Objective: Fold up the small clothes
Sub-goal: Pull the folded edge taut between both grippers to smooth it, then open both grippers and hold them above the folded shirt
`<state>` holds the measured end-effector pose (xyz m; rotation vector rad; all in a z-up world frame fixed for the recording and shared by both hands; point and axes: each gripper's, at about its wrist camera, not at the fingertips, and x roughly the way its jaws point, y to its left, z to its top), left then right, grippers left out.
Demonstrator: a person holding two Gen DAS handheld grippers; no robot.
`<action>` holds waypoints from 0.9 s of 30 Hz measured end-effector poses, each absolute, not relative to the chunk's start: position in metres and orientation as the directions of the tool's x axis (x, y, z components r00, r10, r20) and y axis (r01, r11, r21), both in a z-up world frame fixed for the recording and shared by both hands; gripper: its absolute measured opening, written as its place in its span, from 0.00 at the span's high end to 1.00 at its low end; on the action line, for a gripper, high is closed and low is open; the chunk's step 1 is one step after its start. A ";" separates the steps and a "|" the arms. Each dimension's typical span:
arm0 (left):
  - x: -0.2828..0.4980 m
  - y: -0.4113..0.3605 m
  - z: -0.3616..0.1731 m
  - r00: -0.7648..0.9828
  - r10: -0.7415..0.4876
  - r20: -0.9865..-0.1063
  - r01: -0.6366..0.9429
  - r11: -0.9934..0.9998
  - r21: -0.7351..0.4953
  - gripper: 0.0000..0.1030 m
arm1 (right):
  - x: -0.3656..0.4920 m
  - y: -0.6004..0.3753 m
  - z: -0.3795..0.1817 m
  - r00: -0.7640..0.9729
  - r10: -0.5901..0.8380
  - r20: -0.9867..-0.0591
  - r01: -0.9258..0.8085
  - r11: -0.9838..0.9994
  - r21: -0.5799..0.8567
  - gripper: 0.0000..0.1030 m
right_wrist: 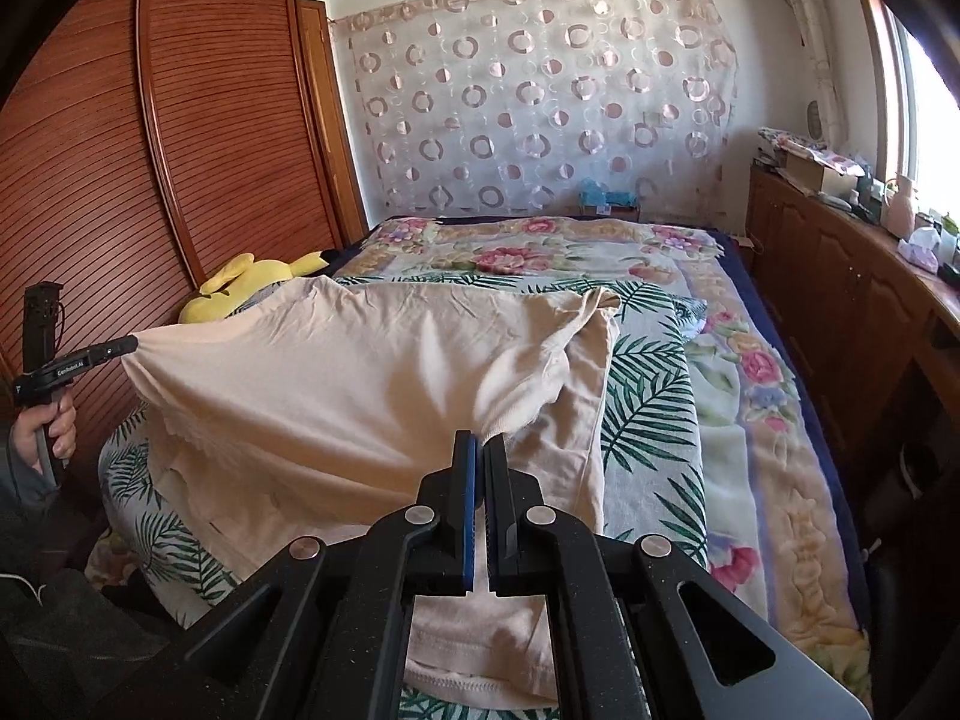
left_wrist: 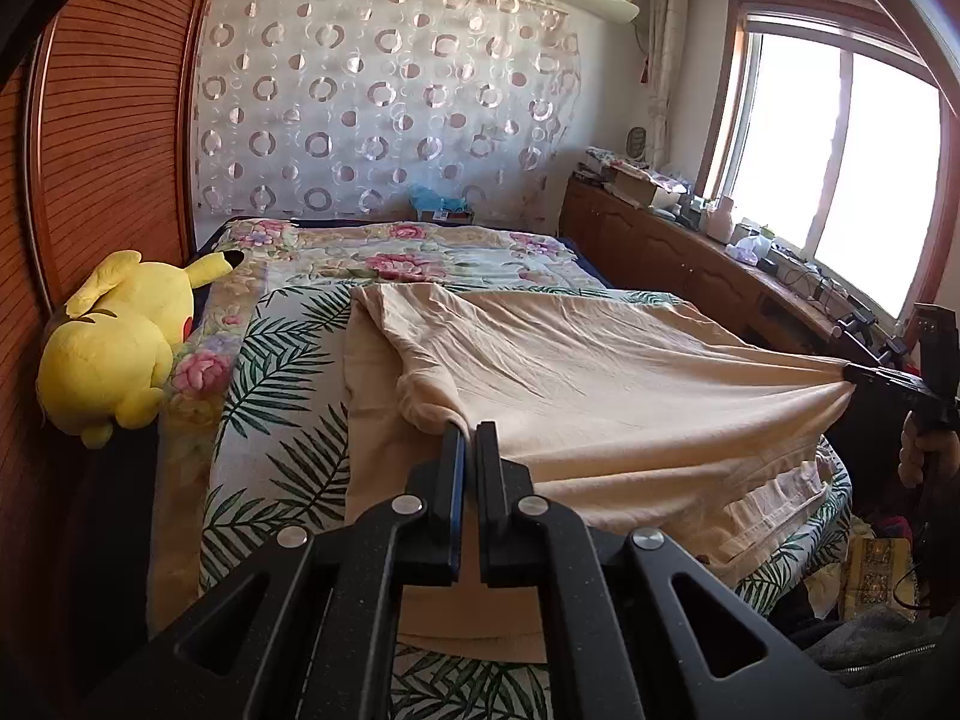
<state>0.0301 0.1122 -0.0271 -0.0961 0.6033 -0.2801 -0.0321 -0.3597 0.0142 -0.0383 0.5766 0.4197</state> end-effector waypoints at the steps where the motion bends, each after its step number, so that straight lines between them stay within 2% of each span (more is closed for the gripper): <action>1: 0.028 0.113 -0.030 0.784 -0.280 -0.554 0.224 0.960 -0.168 0.96 | -0.034 -0.360 0.012 0.753 0.367 -0.546 -0.395 0.916 0.071 0.98; 8: 0.033 0.115 -0.078 0.722 -0.232 -0.652 0.162 0.973 -0.166 0.96 | -0.034 -0.345 -0.034 0.689 0.317 -0.652 -0.391 0.920 0.034 0.98; 15: 0.024 0.110 -0.085 0.732 -0.207 -0.650 0.154 0.978 -0.138 0.95 | -0.022 -0.330 -0.047 0.670 0.268 -0.693 -0.390 0.921 -0.020 0.98; 17: 0.020 0.109 -0.083 0.740 -0.192 -0.644 0.149 0.981 -0.121 0.92 | -0.021 -0.329 -0.044 0.675 0.261 -0.690 -0.385 0.923 -0.027 0.88; 19: 0.019 0.108 -0.082 0.745 -0.170 -0.645 0.139 0.985 -0.099 0.92 | -0.022 -0.327 -0.041 0.683 0.261 -0.682 -0.383 0.923 -0.030 0.87; 22: 0.015 0.110 -0.077 0.753 -0.172 -0.635 0.139 0.985 -0.103 0.83 | -0.028 -0.325 -0.037 0.700 0.255 -0.667 -0.379 0.925 -0.043 0.86; 24: 0.013 0.114 -0.075 0.760 -0.170 -0.628 0.130 0.986 -0.109 0.67 | -0.031 -0.325 -0.032 0.715 0.252 -0.652 -0.373 0.927 -0.050 0.85; 26: 0.013 0.116 -0.073 0.767 -0.158 -0.622 0.119 0.987 -0.104 0.58 | -0.035 -0.325 -0.028 0.728 0.255 -0.637 -0.368 0.928 -0.049 0.76; 27: 0.013 0.117 -0.072 0.769 -0.157 -0.620 0.118 0.988 -0.105 0.57 | -0.035 -0.324 -0.026 0.733 0.257 -0.630 -0.367 0.929 -0.048 0.75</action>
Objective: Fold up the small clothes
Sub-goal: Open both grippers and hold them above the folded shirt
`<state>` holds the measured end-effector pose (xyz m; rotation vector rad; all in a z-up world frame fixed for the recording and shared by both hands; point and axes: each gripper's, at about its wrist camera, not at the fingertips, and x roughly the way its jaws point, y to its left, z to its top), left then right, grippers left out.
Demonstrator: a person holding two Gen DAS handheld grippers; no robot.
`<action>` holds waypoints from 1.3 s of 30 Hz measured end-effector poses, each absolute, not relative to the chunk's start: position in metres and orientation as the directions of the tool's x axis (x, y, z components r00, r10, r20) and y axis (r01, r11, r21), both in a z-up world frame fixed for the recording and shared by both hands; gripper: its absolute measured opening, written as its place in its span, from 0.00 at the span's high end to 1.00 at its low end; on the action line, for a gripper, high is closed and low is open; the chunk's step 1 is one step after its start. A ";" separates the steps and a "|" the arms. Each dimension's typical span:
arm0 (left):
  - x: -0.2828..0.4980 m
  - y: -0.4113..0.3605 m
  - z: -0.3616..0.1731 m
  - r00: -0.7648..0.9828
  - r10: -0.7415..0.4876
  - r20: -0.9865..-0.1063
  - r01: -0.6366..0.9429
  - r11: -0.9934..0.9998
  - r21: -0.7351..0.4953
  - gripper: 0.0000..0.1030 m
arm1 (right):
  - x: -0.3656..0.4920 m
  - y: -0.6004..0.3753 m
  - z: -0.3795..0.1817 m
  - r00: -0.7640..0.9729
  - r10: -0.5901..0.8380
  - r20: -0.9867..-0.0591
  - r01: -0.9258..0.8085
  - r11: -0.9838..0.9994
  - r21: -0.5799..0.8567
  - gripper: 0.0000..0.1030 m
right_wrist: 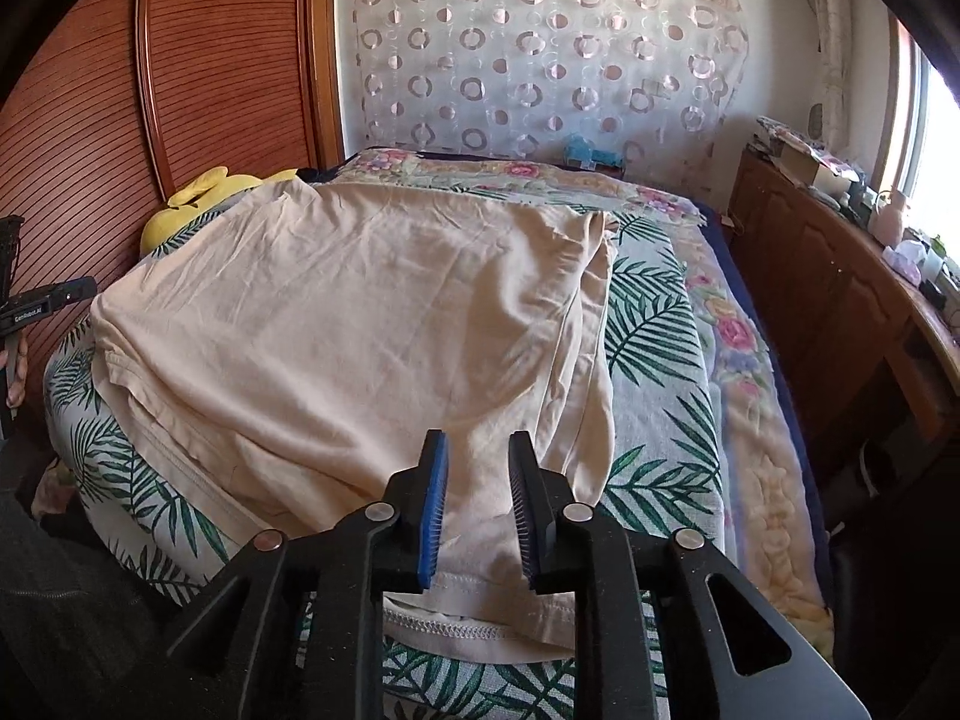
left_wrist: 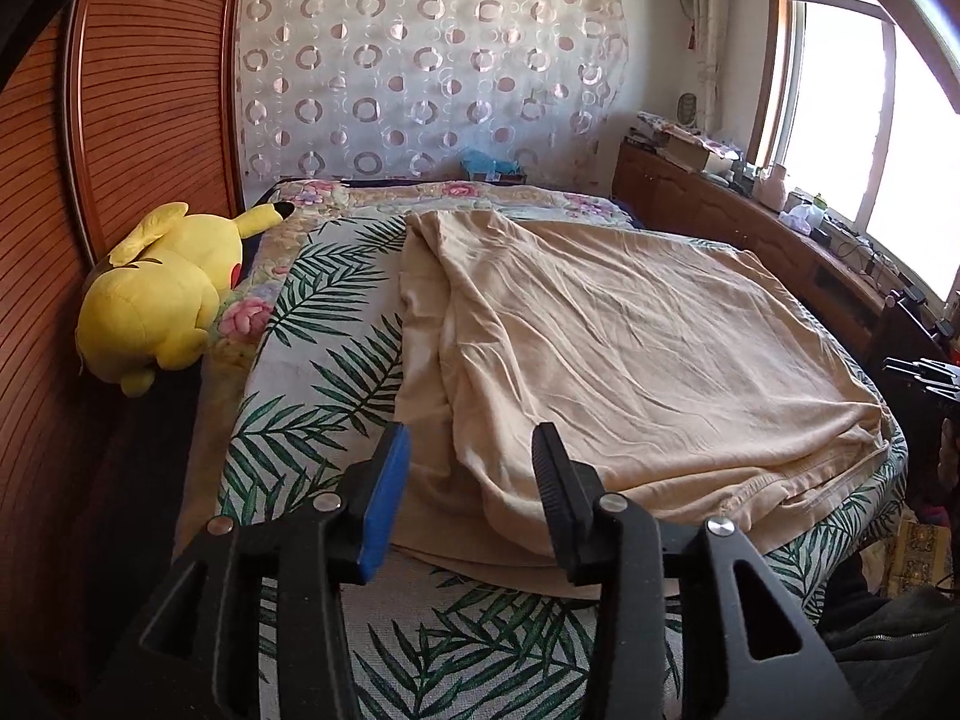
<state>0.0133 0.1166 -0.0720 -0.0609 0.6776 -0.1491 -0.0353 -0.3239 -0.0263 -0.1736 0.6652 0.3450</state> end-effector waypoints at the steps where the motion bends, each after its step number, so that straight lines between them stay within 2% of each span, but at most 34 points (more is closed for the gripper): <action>1: 0.015 0.118 -0.072 0.766 -0.157 -0.623 0.117 0.987 -0.106 0.54 | -0.036 -0.325 -0.025 0.738 0.258 -0.623 -0.365 0.930 -0.047 0.75; 3: 0.017 0.119 -0.074 0.763 -0.151 -0.628 0.111 0.989 -0.102 0.39 | -0.037 -0.322 -0.026 0.747 0.257 -0.612 -0.362 0.931 -0.051 0.74; 4: 0.018 0.119 -0.075 0.762 -0.148 -0.630 0.107 0.989 -0.102 0.38 | -0.037 -0.322 -0.028 0.749 0.257 -0.611 -0.363 0.930 -0.054 0.72; 7: 0.022 0.121 -0.082 0.748 -0.139 -0.648 0.095 0.990 -0.104 0.38 | -0.032 -0.317 -0.037 0.743 0.262 -0.616 -0.368 0.928 -0.049 0.68; 19: 0.026 0.130 -0.107 0.695 -0.119 -0.709 0.057 0.992 -0.111 0.37 | -0.005 -0.304 -0.077 0.704 0.247 -0.666 -0.368 0.929 -0.045 0.68; 23: 0.029 0.127 -0.114 0.678 -0.121 -0.725 0.054 0.992 -0.115 0.37 | -0.007 -0.298 -0.080 0.719 0.251 -0.648 -0.382 0.922 -0.066 0.56; 33: 0.030 0.122 -0.114 0.690 -0.106 -0.716 0.040 0.993 -0.109 0.35 | -0.011 -0.301 -0.084 0.729 0.259 -0.633 -0.382 0.922 -0.064 0.51; 34: 0.030 0.121 -0.114 0.691 -0.110 -0.715 0.044 0.993 -0.109 0.37 | -0.011 -0.301 -0.085 0.730 0.261 -0.632 -0.384 0.921 -0.063 0.49; 36: 0.030 0.118 -0.113 0.692 -0.115 -0.713 0.055 0.993 -0.106 0.52 | -0.011 -0.300 -0.085 0.731 0.261 -0.631 -0.385 0.921 -0.065 0.47; 37: 0.031 0.118 -0.113 0.691 -0.118 -0.713 0.061 0.993 -0.106 0.56 | -0.011 -0.300 -0.086 0.731 0.261 -0.630 -0.384 0.921 -0.063 0.46; 39: 0.033 0.115 -0.112 0.685 -0.140 -0.715 0.081 0.990 -0.116 0.79 | -0.011 -0.300 -0.086 0.730 0.263 -0.630 -0.385 0.921 -0.062 0.45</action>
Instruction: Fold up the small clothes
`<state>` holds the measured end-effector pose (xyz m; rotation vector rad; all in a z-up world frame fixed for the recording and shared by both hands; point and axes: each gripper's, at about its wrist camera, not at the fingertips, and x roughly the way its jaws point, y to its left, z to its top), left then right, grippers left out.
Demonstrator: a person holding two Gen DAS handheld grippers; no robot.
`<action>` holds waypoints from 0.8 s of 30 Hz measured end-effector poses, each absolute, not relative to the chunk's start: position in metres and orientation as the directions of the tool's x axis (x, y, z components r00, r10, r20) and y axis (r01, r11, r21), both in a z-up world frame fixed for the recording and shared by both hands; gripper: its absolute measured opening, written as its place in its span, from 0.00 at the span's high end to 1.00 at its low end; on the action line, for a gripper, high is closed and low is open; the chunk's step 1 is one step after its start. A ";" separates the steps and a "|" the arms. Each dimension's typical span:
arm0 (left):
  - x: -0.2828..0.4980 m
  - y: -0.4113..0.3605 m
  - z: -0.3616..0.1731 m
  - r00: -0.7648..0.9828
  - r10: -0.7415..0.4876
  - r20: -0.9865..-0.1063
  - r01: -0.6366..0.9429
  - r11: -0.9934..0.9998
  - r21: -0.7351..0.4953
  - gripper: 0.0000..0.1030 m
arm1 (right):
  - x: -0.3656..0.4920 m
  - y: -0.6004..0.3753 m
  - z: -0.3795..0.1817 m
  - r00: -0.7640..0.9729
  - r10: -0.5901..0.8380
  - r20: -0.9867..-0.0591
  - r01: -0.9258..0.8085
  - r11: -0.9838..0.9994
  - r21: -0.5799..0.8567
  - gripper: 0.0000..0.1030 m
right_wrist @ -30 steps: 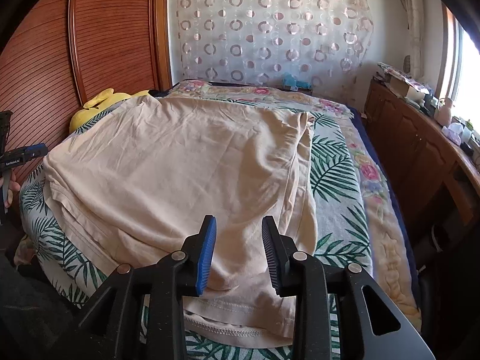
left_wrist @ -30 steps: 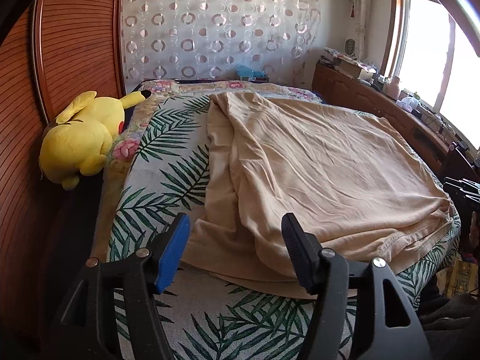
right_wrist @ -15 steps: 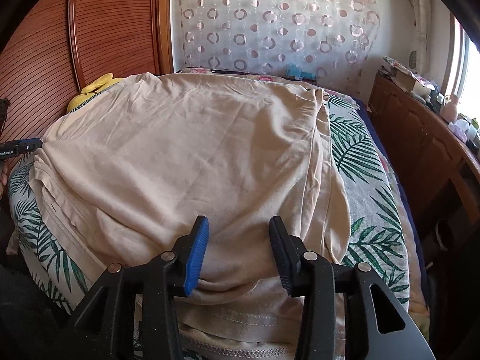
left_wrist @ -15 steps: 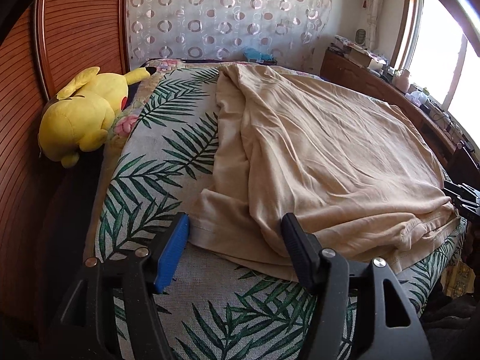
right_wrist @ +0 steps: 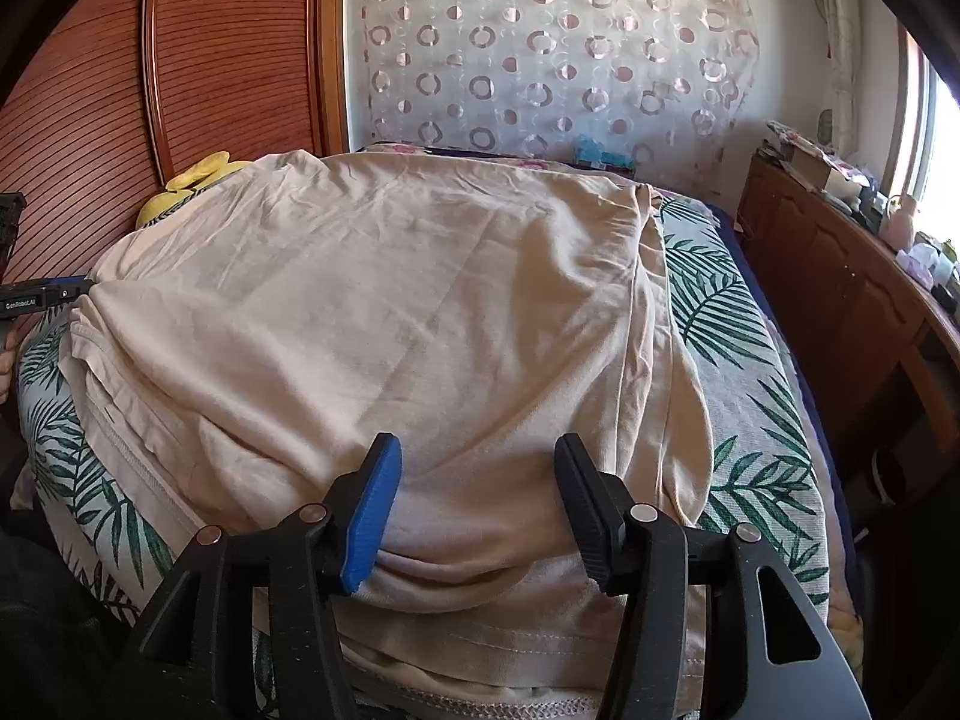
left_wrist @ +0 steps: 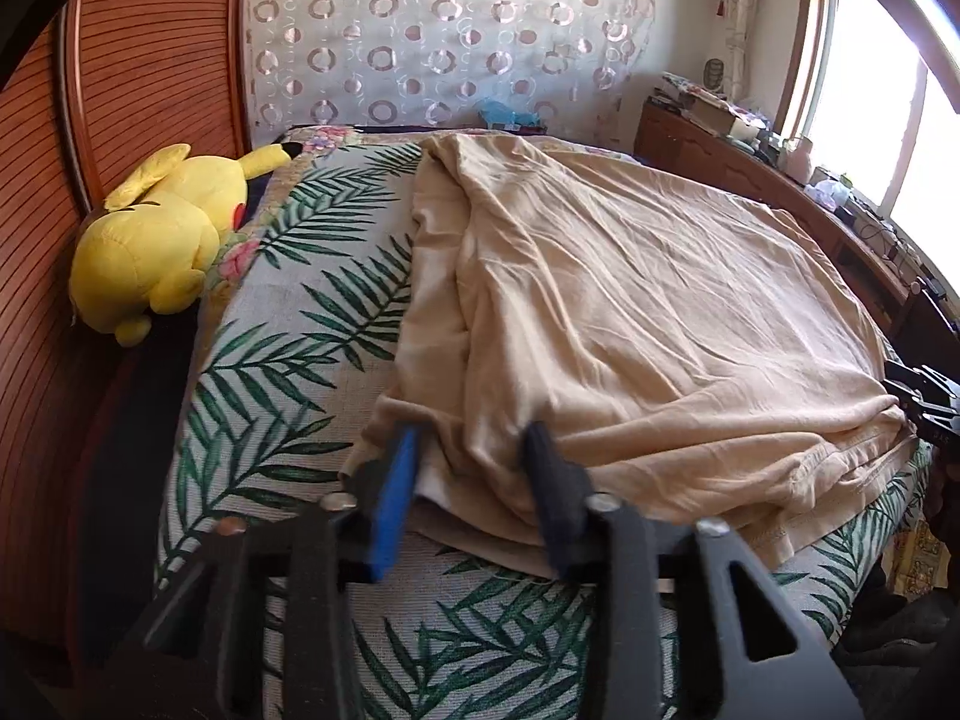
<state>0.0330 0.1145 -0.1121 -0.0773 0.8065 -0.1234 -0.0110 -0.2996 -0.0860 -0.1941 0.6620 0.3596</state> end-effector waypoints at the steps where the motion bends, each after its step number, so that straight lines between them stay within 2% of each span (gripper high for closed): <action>1: 0.033 0.113 -0.111 0.688 -0.145 -0.711 0.089 0.989 -0.117 0.85 | -0.011 -0.300 -0.086 0.730 0.264 -0.631 -0.386 0.921 -0.061 0.44; 2: 0.034 0.110 -0.111 0.684 -0.162 -0.711 0.102 0.987 -0.126 0.92 | -0.011 -0.300 -0.086 0.729 0.265 -0.631 -0.386 0.921 -0.059 0.44; 3: 0.033 0.107 -0.108 0.686 -0.173 -0.707 0.111 0.985 -0.133 0.93 | -0.011 -0.300 -0.086 0.729 0.266 -0.631 -0.387 0.920 -0.059 0.44; 12: 0.041 0.057 -0.051 0.747 -0.304 -0.591 0.268 0.952 -0.151 0.94 | -0.010 -0.299 -0.086 0.728 0.262 -0.634 -0.385 0.921 -0.062 0.42; 24: 0.073 -0.047 0.007 0.686 -0.506 -0.523 0.526 0.842 -0.125 0.94 | -0.014 -0.311 -0.075 0.727 0.277 -0.628 -0.370 0.929 -0.017 0.42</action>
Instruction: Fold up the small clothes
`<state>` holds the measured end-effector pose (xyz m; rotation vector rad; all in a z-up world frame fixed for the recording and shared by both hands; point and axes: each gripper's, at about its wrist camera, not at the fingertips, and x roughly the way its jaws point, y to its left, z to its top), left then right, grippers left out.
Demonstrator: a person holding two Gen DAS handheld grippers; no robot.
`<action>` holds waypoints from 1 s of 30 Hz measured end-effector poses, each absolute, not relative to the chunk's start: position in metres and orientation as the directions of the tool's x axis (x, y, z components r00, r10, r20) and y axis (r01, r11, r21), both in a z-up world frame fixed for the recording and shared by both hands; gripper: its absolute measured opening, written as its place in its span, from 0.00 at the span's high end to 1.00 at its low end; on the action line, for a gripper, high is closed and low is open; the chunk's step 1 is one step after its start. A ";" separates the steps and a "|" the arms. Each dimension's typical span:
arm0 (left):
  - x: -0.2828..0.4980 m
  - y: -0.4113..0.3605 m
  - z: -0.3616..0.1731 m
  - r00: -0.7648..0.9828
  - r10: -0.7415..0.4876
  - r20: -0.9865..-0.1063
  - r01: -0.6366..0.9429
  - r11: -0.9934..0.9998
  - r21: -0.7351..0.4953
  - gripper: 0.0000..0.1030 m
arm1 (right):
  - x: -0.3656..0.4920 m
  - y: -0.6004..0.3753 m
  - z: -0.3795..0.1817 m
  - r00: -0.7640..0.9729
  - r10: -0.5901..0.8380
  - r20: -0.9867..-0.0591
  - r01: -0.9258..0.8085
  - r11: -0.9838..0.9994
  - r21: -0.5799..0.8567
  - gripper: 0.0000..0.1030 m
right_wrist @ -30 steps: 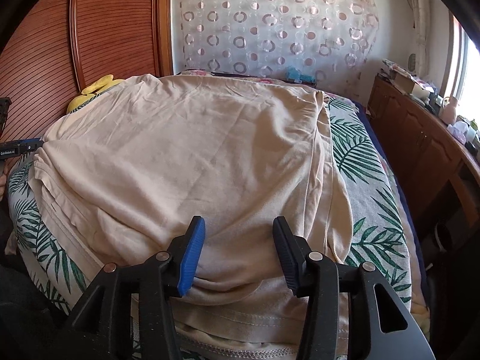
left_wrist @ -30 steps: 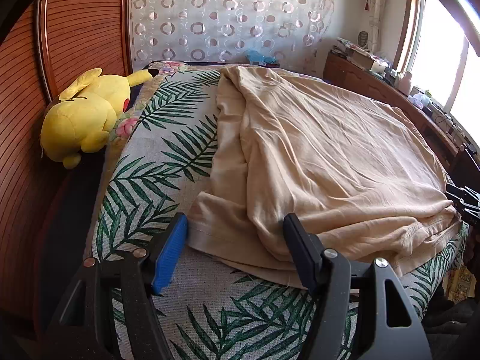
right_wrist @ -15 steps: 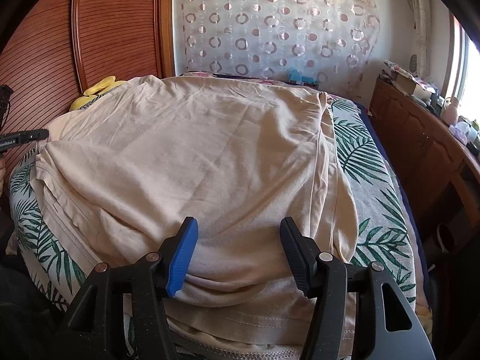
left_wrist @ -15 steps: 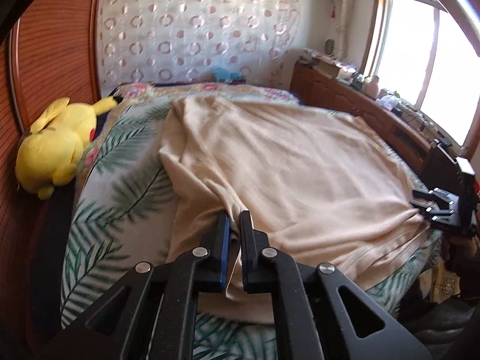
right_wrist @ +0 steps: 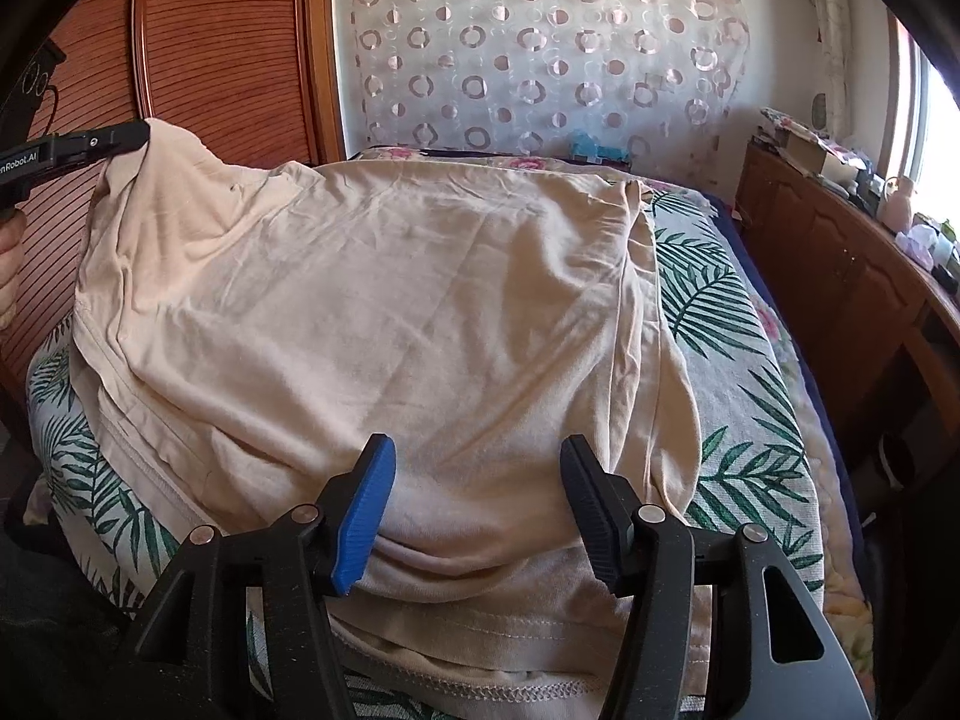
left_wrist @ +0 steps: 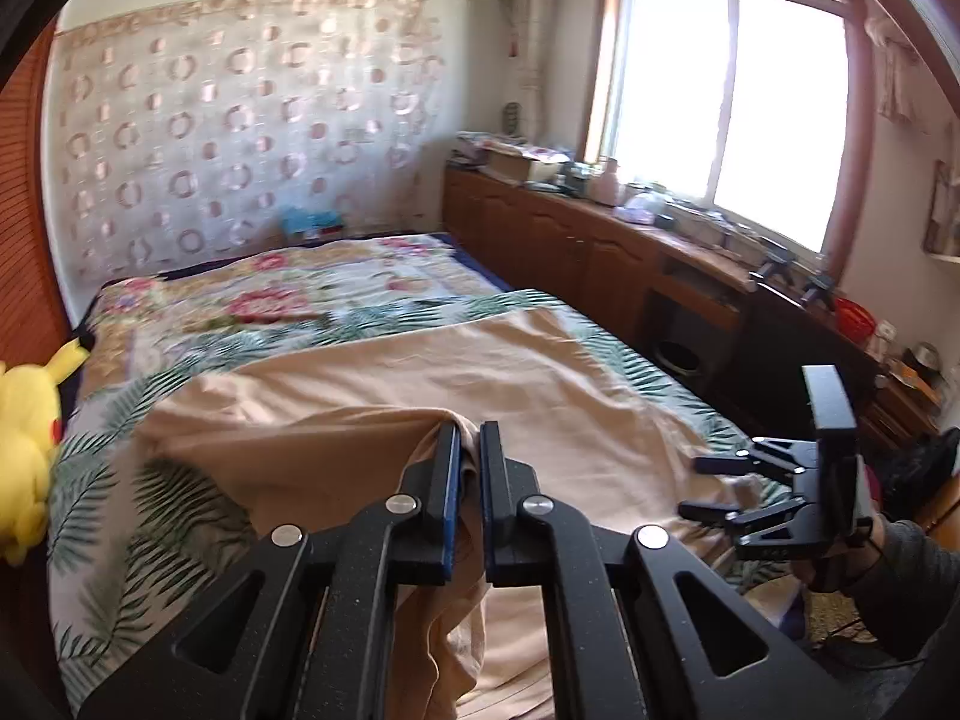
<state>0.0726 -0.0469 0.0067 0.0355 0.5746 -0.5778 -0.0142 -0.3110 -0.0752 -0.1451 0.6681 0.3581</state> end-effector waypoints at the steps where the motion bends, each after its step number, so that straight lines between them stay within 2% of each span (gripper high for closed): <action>1: 0.072 -0.056 0.009 0.679 -0.518 -0.521 0.544 0.831 -0.117 0.94 | -0.015 -0.312 -0.074 0.731 0.277 -0.624 -0.368 0.930 -0.019 0.42; 5: 0.069 -0.082 0.012 0.649 -0.540 -0.537 0.583 0.805 -0.105 0.94 | -0.017 -0.315 -0.069 0.738 0.283 -0.612 -0.366 0.931 -0.012 0.42; 7: 0.069 -0.091 0.008 0.613 -0.553 -0.564 0.609 0.786 -0.110 0.89 | -0.017 -0.316 -0.068 0.740 0.285 -0.610 -0.365 0.931 -0.008 0.42; 12: 0.065 -0.079 0.005 0.626 -0.531 -0.572 0.594 0.799 -0.091 0.58 | -0.014 -0.316 -0.072 0.736 0.286 -0.613 -0.365 0.931 -0.003 0.42; 14: 0.064 -0.070 0.006 0.651 -0.508 -0.564 0.566 0.820 -0.085 0.57 | -0.012 -0.314 -0.072 0.734 0.289 -0.615 -0.366 0.930 -0.001 0.42; 16: 0.065 -0.054 0.006 0.672 -0.485 -0.560 0.533 0.841 -0.089 0.52 | -0.010 -0.311 -0.071 0.732 0.296 -0.614 -0.373 0.928 0.002 0.42; 18: 0.065 -0.037 0.004 0.693 -0.462 -0.554 0.501 0.860 -0.090 0.37 | -0.009 -0.306 -0.068 0.731 0.305 -0.611 -0.383 0.924 0.003 0.42; 21: 0.064 -0.008 -0.001 0.723 -0.416 -0.551 0.441 0.892 -0.095 0.25 | -0.005 -0.296 -0.063 0.730 0.329 -0.599 -0.407 0.913 0.005 0.42; 30: 0.054 0.041 -0.023 0.777 -0.312 -0.547 0.300 0.947 -0.114 0.25 | 0.021 -0.242 -0.042 0.698 0.434 -0.570 -0.513 0.858 0.025 0.42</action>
